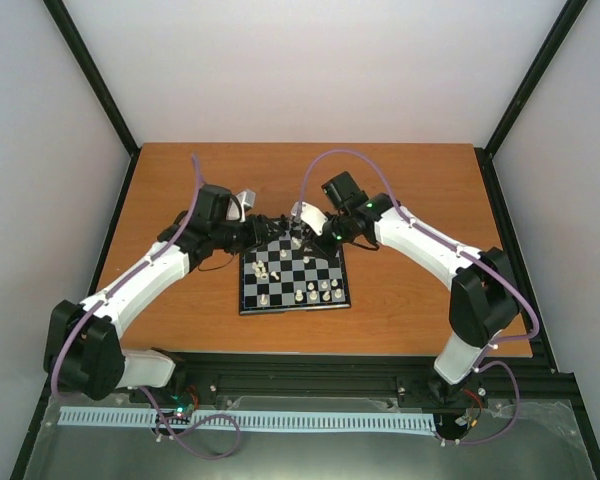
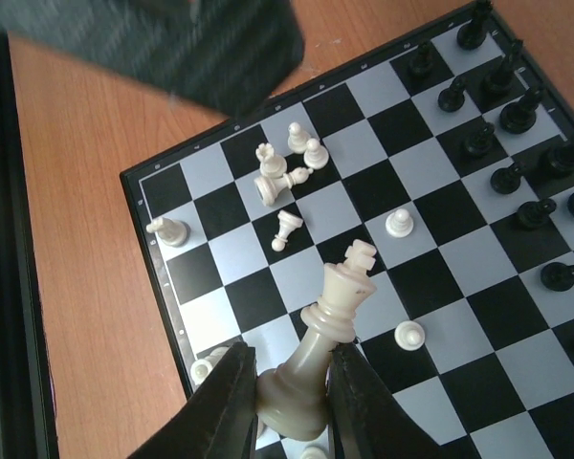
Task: Set up the chess pieces on the board
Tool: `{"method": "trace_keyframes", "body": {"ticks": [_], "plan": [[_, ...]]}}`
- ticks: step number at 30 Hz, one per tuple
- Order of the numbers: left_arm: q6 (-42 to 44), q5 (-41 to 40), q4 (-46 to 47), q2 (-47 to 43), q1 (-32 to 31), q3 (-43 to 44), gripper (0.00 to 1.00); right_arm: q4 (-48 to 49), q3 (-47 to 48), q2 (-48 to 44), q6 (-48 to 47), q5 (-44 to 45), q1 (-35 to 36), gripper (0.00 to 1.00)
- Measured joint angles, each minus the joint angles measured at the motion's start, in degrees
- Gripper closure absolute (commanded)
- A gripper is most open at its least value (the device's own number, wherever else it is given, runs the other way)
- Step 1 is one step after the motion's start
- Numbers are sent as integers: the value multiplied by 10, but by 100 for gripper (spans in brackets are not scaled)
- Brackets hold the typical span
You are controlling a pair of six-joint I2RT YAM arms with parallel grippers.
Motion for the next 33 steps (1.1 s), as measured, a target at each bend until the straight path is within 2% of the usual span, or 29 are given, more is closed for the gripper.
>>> {"method": "trace_keyframes", "body": {"ticks": [7,16,33], "plan": [[-78,60,98,10,0,-54,52,12,0,-11,4,-27,-11,83],[-125,83,166,31,-9,-62,54,13,0,-12,7,-50,-11,83],[-138,88,181,63,-38,-59,66,12,0,-12,15,-60,-11,83]]}}
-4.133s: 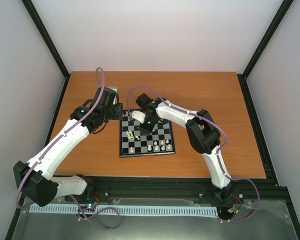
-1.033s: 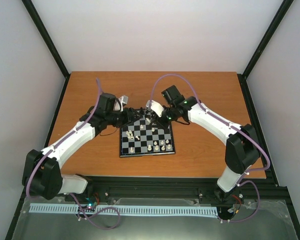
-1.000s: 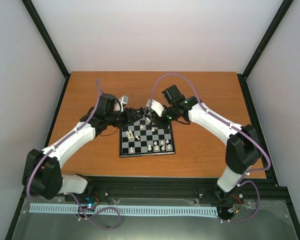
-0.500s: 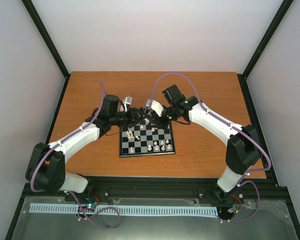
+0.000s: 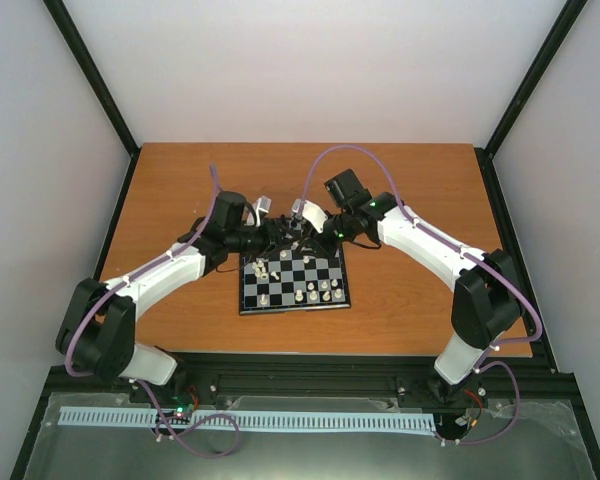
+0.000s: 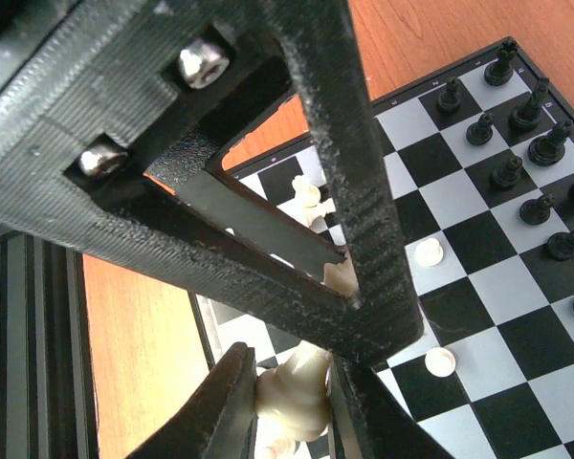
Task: Set up the chess pieces on the board
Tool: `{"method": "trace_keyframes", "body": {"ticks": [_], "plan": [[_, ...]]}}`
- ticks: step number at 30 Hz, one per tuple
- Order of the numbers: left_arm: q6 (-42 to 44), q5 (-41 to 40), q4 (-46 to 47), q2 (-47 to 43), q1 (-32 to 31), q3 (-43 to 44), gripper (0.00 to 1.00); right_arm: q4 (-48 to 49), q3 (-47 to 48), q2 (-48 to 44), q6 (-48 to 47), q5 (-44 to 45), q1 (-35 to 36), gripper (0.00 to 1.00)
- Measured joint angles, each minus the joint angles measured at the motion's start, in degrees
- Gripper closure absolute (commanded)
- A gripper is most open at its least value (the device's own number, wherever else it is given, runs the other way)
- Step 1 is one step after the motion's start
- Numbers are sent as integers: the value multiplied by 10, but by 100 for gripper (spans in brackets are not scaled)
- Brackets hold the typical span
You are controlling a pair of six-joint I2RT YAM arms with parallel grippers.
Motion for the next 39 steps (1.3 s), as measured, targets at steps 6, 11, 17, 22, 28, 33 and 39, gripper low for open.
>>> {"method": "trace_keyframes", "body": {"ticks": [6,11,17,22,28,33,39], "plan": [[0,0,0,9,-1,8,75,0,0,0,0,-2,0,83],[1,0,0,13,-3,14,83,-1,0,0,0,-3,0,81],[17,-5,-10,17,-5,24,88,0,0,0,-4,-4,-1,61],[57,-37,-61,4,-6,35,88,-7,0,-2,-14,-18,-16,48],[137,-149,-142,-59,-46,40,88,-22,0,-38,-25,-38,-74,44],[204,-280,-161,-117,-124,21,88,-45,8,-81,-28,-34,-90,41],[247,-408,-142,-163,-190,-56,88,-43,-37,-136,-26,-33,-90,41]]}}
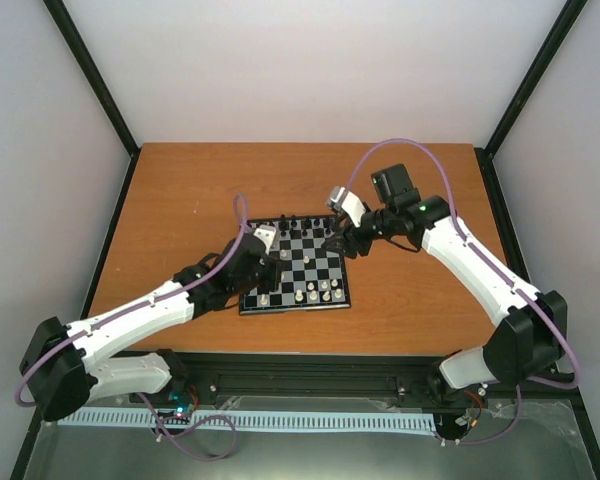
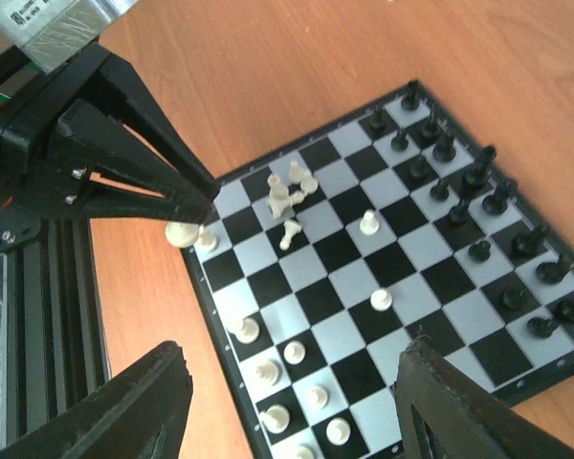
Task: Set up the chess pieces on the board
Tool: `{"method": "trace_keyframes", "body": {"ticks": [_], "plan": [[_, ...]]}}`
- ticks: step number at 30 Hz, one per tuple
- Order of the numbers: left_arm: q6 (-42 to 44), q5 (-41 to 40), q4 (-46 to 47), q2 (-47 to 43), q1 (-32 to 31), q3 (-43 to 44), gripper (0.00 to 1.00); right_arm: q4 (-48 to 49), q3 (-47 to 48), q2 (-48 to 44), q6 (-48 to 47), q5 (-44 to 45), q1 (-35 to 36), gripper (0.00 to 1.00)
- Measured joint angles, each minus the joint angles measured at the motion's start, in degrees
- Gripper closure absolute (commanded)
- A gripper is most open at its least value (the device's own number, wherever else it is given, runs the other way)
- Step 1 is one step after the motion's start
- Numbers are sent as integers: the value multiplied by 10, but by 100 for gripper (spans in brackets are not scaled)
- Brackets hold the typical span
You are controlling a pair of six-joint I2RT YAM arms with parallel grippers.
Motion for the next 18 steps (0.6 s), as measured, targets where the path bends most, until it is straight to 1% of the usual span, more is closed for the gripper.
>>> {"method": "trace_keyframes", "body": {"ticks": [3,8,18], "plan": [[16,-37,12,10,-25,-23,87,13,-45,-21,0,7,0,41],[40,-76,46,48,-61,-44,87,37,-95,-24,0,24,-6,41],[47,-99,98,105,-68,-61,87,59,-101,-21,-2,26,-16,41]]}}
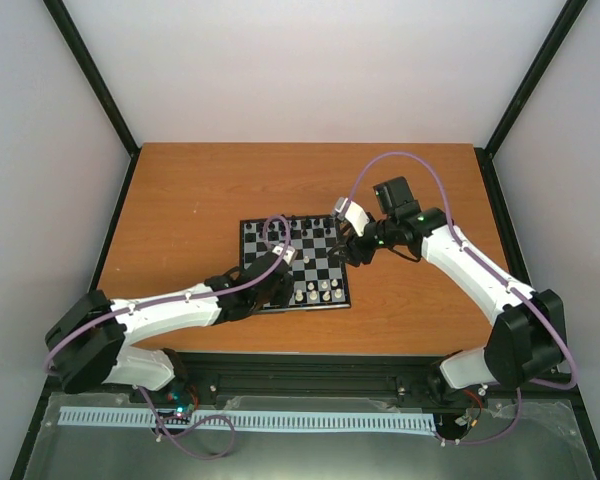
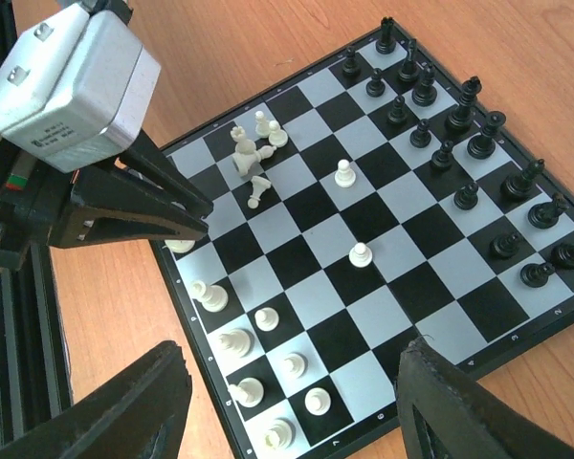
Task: Set up the chess pieces on the board
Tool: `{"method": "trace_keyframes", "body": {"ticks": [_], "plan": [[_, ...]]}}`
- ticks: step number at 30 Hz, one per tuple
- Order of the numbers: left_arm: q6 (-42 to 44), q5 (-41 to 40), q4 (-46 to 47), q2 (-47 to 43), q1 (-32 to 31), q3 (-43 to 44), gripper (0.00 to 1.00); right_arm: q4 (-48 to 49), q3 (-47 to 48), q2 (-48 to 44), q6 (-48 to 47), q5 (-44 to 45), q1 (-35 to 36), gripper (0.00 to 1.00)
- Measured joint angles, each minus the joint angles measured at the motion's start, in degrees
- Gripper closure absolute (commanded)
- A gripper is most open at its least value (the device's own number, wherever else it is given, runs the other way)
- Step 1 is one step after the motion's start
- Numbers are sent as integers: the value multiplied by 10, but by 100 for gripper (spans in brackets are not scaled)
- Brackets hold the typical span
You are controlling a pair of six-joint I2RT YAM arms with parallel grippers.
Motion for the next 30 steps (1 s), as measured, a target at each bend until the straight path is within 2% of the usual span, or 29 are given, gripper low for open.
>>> {"method": "trace_keyframes", "body": {"ticks": [16,30], "plan": [[0,1,48,61,0,-10,85,5,0,10,-7,0,-2,41],[-1,6,52,69,0,-17,82,5,0,15,-10,0,-3,40]]}}
